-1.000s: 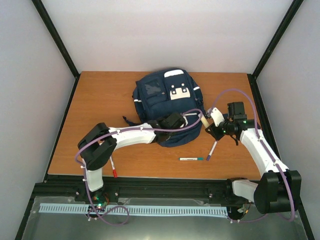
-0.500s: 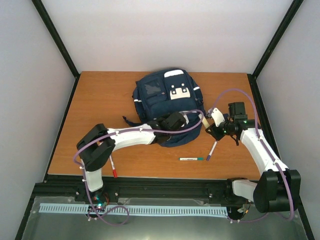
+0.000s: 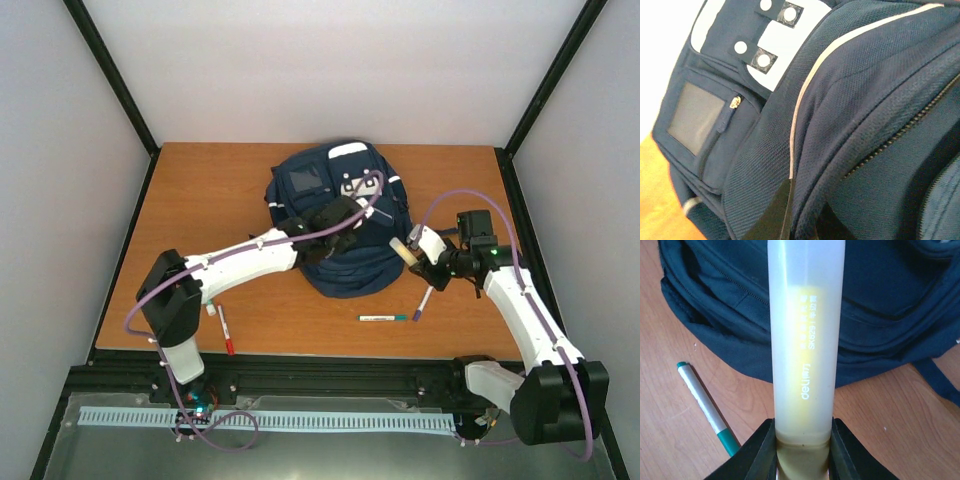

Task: Pack the student bag
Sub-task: Place the stationery in the student bag.

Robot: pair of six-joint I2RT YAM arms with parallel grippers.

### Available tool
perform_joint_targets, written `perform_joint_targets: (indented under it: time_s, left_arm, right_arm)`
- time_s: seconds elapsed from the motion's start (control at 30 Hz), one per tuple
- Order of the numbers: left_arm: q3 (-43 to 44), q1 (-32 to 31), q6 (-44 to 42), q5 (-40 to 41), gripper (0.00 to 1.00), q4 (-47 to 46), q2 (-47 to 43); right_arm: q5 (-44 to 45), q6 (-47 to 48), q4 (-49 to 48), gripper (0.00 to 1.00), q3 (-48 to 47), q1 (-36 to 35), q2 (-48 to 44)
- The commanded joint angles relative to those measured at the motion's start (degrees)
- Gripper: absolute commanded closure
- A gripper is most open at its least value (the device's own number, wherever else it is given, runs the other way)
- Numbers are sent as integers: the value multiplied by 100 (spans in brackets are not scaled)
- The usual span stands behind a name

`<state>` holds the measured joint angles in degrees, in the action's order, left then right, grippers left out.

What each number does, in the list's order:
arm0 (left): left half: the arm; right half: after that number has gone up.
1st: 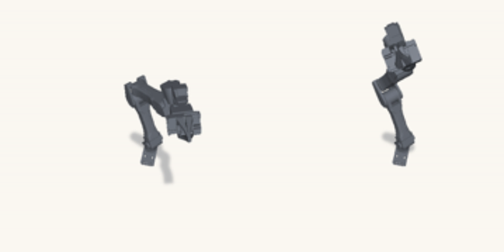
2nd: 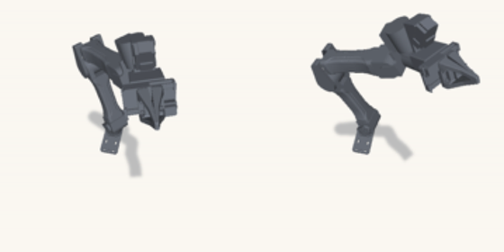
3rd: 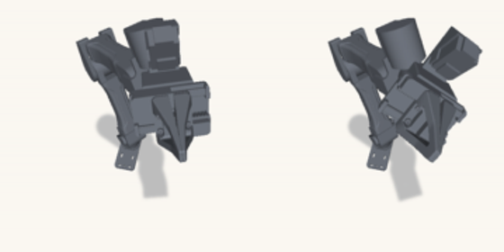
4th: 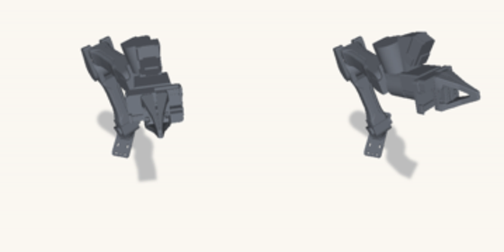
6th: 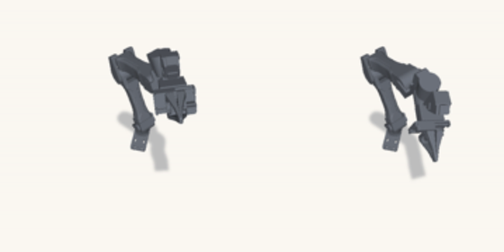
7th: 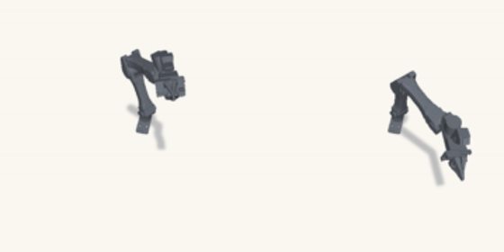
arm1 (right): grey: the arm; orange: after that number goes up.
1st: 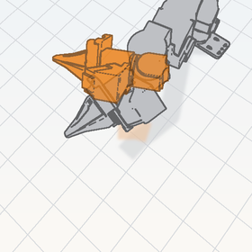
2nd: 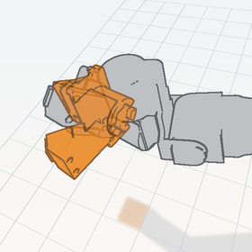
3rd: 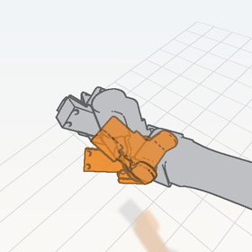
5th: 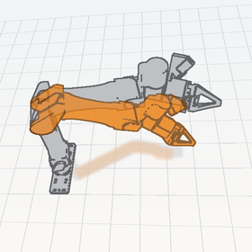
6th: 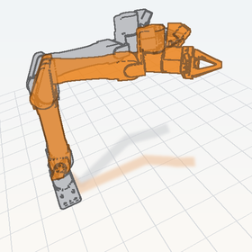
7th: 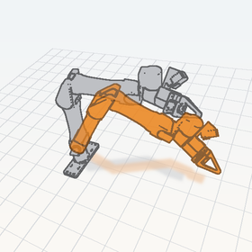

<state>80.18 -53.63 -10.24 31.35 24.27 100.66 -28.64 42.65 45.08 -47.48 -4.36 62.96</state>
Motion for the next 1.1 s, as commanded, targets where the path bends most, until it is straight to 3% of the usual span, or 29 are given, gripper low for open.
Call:
perform_joint_targets:
  time_s: [0.0, 0.33, 0.53, 1.07]
  left_arm:
    - [546, 412, 1165, -1093, 99, 205, -769]
    - [484, 928, 1929, -2174, 99, 297, -930]
    - [486, 1363, 2351, -3052, 99, 306, -1028]
    - [500, 1669, 2669, -3599, 99, 518, -1148]
  right_arm:
    - [464, 601, 123, 80, -309, -399, -28]
    - [2538, 1013, -171, 81, -890, -2494, 460]
    - [3432, 1409, -426, 81, -1346, -3073, 962]
    - [4886, 2845, -1926, 79, -1727, -3704, 2065]
